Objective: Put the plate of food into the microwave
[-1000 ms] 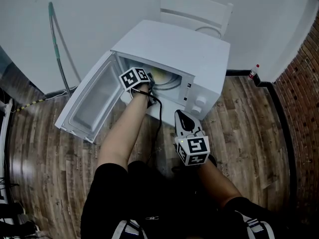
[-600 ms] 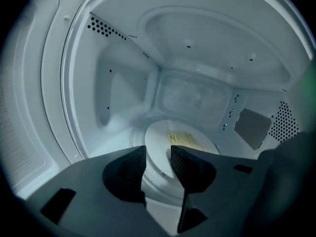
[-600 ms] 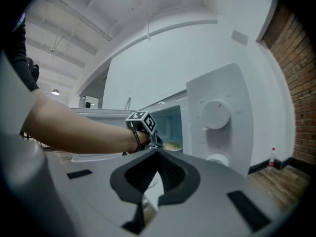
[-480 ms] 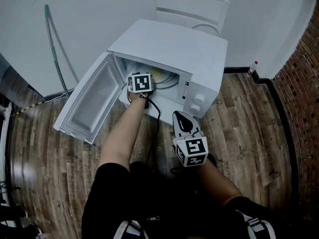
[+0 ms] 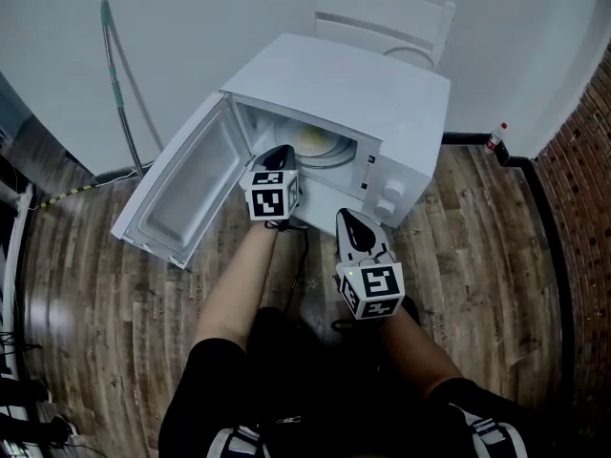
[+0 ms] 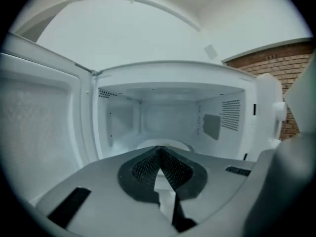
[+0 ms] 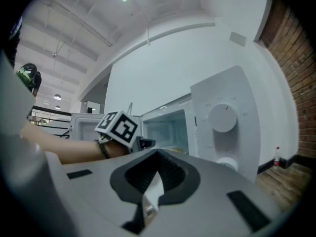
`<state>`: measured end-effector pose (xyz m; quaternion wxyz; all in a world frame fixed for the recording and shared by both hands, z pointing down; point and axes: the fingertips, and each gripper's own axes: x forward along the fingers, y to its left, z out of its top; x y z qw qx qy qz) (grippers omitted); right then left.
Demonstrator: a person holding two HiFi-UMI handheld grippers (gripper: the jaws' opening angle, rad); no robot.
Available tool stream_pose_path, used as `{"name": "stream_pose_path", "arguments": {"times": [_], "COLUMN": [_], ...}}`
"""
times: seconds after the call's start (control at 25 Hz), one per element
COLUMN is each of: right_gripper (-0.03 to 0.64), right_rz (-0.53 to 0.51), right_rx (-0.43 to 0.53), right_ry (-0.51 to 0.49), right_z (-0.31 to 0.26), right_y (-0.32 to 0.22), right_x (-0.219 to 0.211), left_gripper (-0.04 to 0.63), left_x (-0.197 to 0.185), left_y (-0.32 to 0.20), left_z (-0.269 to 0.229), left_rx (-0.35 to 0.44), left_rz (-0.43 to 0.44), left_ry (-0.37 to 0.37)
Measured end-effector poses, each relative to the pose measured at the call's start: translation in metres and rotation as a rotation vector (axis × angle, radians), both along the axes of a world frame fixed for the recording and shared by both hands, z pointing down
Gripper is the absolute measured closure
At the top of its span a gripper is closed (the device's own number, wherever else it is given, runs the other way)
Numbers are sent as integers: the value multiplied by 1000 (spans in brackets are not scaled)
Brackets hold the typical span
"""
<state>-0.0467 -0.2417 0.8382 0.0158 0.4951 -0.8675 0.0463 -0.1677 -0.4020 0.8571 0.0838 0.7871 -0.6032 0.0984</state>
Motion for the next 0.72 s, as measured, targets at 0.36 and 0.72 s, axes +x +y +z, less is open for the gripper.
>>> {"name": "stream_pose_path", "arguments": {"times": [0.36,0.72], "right_gripper": [611,611], "right_rz": [-18,-2], "right_rx": [8,-45], "right_ry": [-96,-55], "right_z": [-23,-228], "right_y": [-25,-12], "right_x": [-22,-21], "left_gripper": [597,597], "left_x": [11,6], "left_y": [107,157], "left_z": [-48,-275], "left_rx": [103,118], "left_rz": [20,71], "left_ry": [27,17]}}
